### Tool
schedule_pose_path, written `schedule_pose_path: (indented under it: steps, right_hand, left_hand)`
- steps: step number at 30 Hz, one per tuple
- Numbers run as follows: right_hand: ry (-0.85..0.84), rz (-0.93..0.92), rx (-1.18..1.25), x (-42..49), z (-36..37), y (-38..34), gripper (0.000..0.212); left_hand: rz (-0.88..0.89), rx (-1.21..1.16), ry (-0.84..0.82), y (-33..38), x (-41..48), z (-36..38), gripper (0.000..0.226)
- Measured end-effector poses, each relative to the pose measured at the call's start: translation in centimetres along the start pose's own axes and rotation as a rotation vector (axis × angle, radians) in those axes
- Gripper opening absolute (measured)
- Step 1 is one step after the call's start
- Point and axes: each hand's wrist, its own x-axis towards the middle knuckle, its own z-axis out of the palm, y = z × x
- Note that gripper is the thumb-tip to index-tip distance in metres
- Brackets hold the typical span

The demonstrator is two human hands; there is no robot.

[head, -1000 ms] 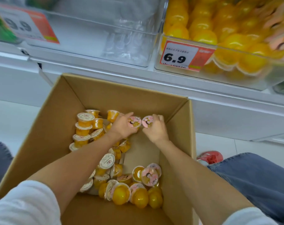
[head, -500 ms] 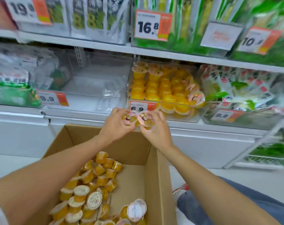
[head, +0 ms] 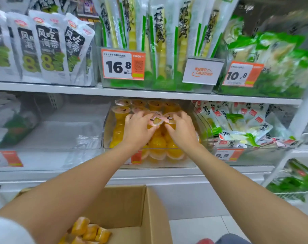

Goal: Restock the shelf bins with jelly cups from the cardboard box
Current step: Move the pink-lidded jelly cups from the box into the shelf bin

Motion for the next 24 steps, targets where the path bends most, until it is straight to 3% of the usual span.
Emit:
schedule_pose_path:
  steps: [4,12,17,24]
  right_hand:
    - [-0.102,0.046,-0.134,4.2,0.8,1.3,0.042]
    - [-0.211,0.096,-0.305,7.0,4.3,2.2,0.053]
    - [-0.198,0.007,-0.476,7.2,4.3,2.1,0.053]
    - [-0.212,0.066,-0.387,7.7,3.4,1.8,0.041]
  left_hand:
    - [-0.026,0.117,-0.089,-0.4,4.2,3.1,0.035]
    - [0.065,0.305,-0.189,-1.7,6.9,5.8,0.047]
    - [0.049,0.246,-0.159,-2.5,6.9,6.0,0.05]
    - [0.055,0.128,-0.11,-2.5,7.0,6.5,0.043]
